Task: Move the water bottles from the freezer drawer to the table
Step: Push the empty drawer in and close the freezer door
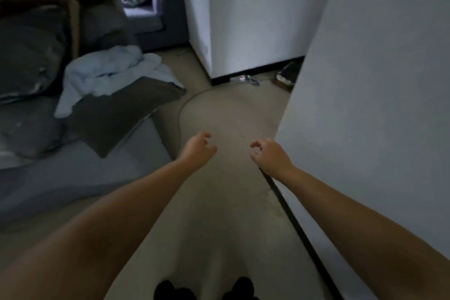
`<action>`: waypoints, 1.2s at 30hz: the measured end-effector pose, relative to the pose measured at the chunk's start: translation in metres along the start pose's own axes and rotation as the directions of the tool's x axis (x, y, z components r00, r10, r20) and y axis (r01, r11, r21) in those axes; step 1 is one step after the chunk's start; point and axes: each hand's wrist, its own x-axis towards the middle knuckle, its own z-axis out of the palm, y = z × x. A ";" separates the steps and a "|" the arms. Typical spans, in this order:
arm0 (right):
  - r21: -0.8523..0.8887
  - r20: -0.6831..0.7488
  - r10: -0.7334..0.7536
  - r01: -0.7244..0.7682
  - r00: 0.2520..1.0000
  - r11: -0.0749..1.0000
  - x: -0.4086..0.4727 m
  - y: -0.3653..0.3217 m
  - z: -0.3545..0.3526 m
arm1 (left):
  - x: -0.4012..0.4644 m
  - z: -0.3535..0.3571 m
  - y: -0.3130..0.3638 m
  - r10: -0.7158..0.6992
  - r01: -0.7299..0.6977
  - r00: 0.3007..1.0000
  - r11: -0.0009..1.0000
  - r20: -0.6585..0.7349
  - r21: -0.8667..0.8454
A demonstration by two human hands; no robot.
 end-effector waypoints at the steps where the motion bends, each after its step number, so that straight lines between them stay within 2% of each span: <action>1: -0.012 0.026 -0.040 0.040 0.999 0.999 0.005 -0.019 0.010 | -0.007 -0.015 -0.017 -0.036 0.036 0.999 0.999 -0.039 -0.013; 4: -0.035 0.116 -0.175 0.180 0.978 0.983 0.014 -0.089 0.050 | -0.035 -0.065 -0.082 -0.141 0.136 0.978 0.990 -0.154 -0.043; 8: -0.037 0.205 -0.291 0.304 0.935 0.952 0.012 -0.167 0.105 | -0.078 -0.118 -0.155 -0.245 0.232 0.944 0.969 -0.220 -0.084; 14: -0.003 0.376 -0.480 0.520 0.792 0.854 -0.024 -0.325 0.223 | -0.165 -0.229 -0.294 -0.449 0.411 0.805 0.893 -0.387 -0.182; 21: 0.072 0.533 -0.615 0.693 0.582 0.718 -0.066 -0.464 0.313 | -0.249 -0.302 -0.392 -0.598 0.472 0.645 0.802 -0.477 -0.366; 29: 0.106 0.687 -0.676 0.883 0.267 0.457 -0.108 -0.587 0.400 | -0.343 -0.336 -0.475 -0.791 0.531 0.358 0.609 -0.496 -0.589; 33: 0.225 0.726 -0.687 0.940 0.014 0.257 -0.132 -0.664 0.449 | -0.383 -0.365 -0.510 -0.855 0.503 0.109 0.488 -0.508 -0.713; 36: 0.323 0.720 -0.681 0.933 -0.134 0.158 -0.152 -0.715 0.475 | -0.409 -0.384 -0.527 -0.877 0.468 -0.023 0.415 -0.480 -0.780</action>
